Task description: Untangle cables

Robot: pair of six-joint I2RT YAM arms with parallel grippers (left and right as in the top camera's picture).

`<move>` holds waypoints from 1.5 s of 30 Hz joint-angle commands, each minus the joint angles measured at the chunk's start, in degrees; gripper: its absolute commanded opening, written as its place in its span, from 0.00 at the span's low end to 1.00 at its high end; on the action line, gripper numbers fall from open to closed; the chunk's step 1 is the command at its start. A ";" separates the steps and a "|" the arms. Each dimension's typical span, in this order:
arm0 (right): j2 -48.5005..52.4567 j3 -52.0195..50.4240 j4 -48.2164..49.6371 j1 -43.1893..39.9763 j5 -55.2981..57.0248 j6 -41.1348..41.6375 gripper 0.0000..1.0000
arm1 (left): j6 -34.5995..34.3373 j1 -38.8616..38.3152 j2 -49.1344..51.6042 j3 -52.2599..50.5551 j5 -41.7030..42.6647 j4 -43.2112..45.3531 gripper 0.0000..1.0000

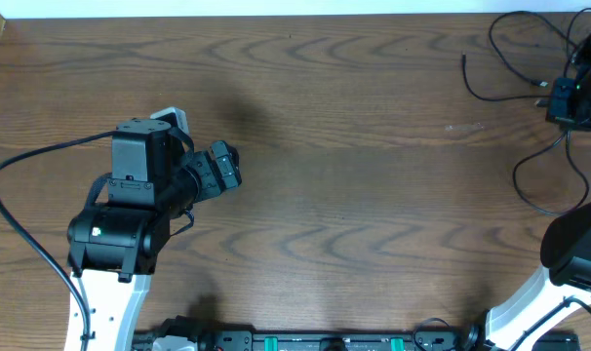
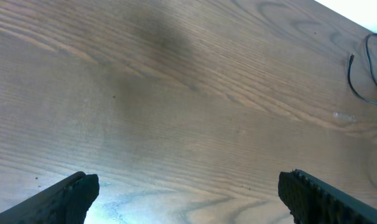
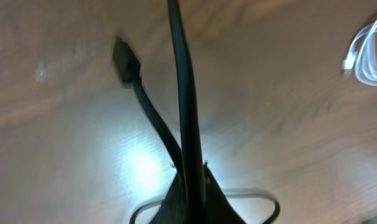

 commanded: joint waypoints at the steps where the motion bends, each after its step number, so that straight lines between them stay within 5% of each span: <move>1: -0.98 -4.63 6.03 -1.42 6.10 -1.81 0.01 | 0.94 0.20 0.07 0.31 -0.76 -0.09 0.98; 16: -0.98 -25.83 30.03 -5.70 0.59 -27.39 0.04 | 0.94 0.20 0.07 0.31 -0.76 -0.09 0.98; 18: -1.03 -25.75 30.42 -5.99 0.74 -27.43 0.30 | 0.94 0.20 0.07 0.31 -0.76 -0.09 0.98; 21: -1.36 -25.49 30.27 -5.92 0.76 -27.45 0.49 | 0.94 0.20 0.07 0.31 -0.76 -0.09 0.98; 23: -1.53 -24.33 29.83 -5.92 0.76 -27.43 0.92 | 0.94 0.20 0.07 0.31 -0.76 -0.09 0.98; 24: -1.68 -23.52 29.51 -5.92 0.79 -27.39 0.99 | 0.94 0.20 0.07 0.31 -0.76 -0.09 0.98; 33: -6.88 -12.11 25.86 -5.03 -0.02 -19.28 0.99 | 0.94 0.20 0.07 0.31 -0.76 -0.09 0.98; 45: -28.22 -7.76 27.15 8.59 -21.88 -19.02 0.99 | 0.94 0.20 0.07 0.31 -0.76 -0.09 0.98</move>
